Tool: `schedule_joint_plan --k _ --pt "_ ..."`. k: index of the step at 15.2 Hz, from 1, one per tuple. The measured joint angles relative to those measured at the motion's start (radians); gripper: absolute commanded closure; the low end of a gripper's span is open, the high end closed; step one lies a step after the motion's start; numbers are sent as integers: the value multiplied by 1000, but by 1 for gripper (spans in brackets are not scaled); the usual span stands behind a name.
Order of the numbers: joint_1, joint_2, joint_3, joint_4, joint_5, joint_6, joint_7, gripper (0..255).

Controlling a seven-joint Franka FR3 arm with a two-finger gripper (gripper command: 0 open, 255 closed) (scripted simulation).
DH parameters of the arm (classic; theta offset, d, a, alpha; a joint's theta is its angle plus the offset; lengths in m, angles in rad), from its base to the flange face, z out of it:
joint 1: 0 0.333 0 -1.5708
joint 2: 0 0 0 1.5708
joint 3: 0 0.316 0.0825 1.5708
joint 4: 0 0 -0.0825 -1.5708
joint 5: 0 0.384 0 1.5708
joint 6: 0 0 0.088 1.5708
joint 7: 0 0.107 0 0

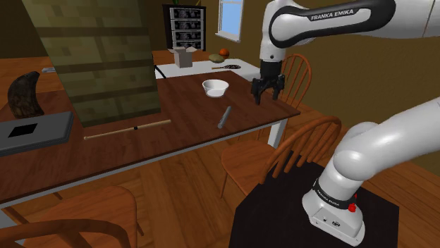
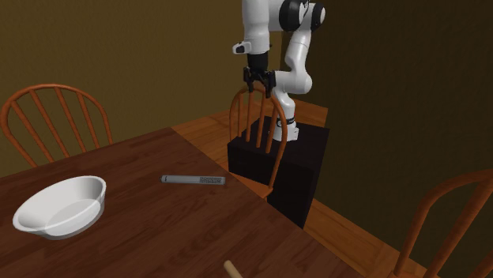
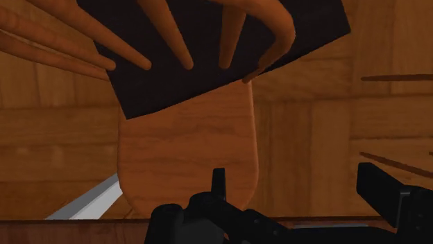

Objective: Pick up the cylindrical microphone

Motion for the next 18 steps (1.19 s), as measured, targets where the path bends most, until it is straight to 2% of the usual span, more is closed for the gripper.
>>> schedule_joint_plan --k 9,18 --pt "-43 337 49 110 -4 240 231 0" --pt "-77 679 39 330 -48 369 442 0"
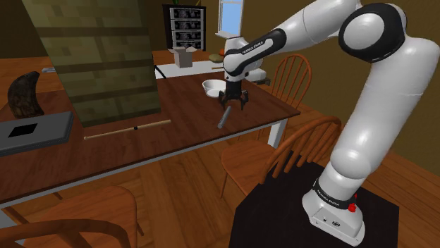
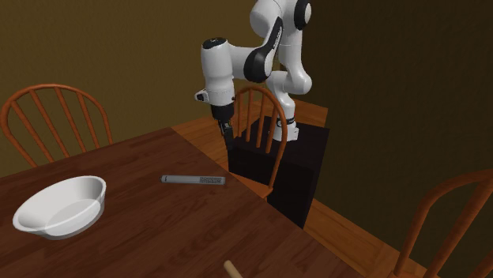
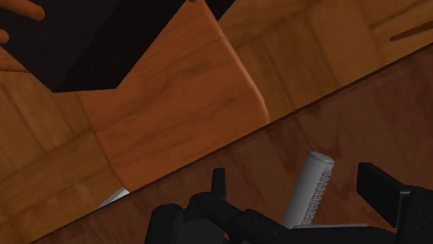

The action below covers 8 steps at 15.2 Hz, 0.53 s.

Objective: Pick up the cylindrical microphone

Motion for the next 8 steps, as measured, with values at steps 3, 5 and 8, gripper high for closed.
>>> schedule_joint_plan --k 3,5,8 --pt "-6 110 -15 98 -12 14 63 0" --pt "-8 185 -26 167 -17 22 105 0" --pt "-12 286 -45 257 -21 35 162 0"
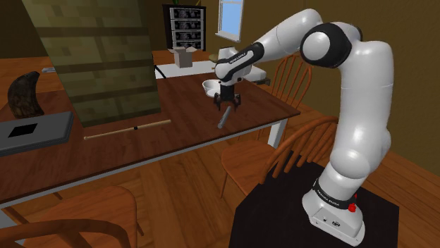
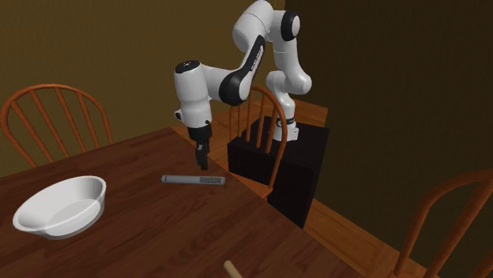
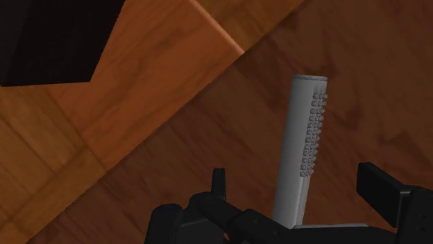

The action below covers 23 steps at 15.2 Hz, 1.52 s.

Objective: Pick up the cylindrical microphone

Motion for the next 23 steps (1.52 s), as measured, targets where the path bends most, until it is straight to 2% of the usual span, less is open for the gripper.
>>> schedule_joint_plan --k 5,13,14,23 --pt "-15 178 -35 194 4 -14 74 0" --pt "-19 252 -39 208 5 47 86 0" --pt "-18 254 -39 206 5 50 87 255" --pt "-19 256 -40 205 5 54 87 255"
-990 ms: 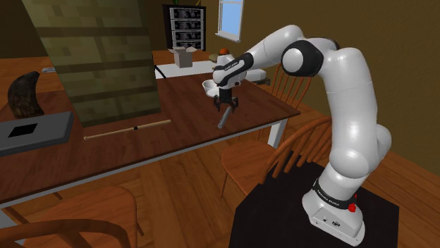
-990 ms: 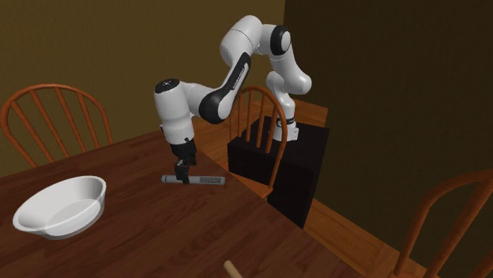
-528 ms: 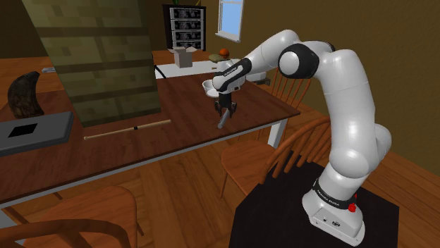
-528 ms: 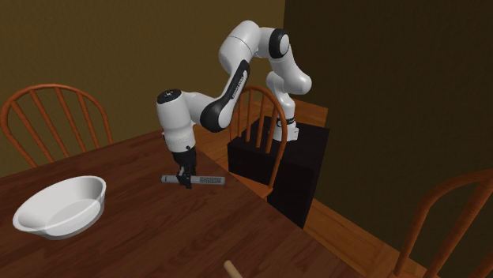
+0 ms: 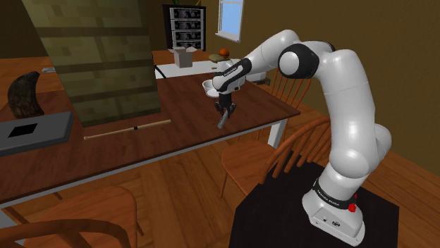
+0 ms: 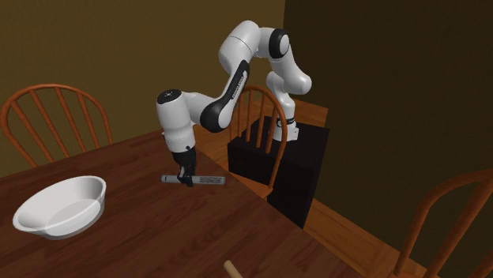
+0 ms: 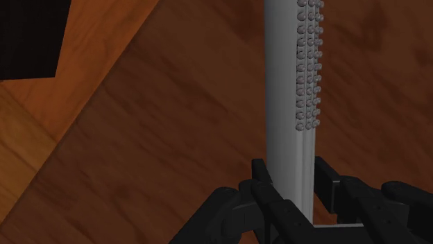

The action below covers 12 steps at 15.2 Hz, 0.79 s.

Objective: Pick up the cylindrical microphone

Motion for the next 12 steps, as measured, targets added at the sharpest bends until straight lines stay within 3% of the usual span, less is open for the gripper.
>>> schedule_joint_plan --k 12 --pt "1 -72 0 29 0 -100 -4 255"
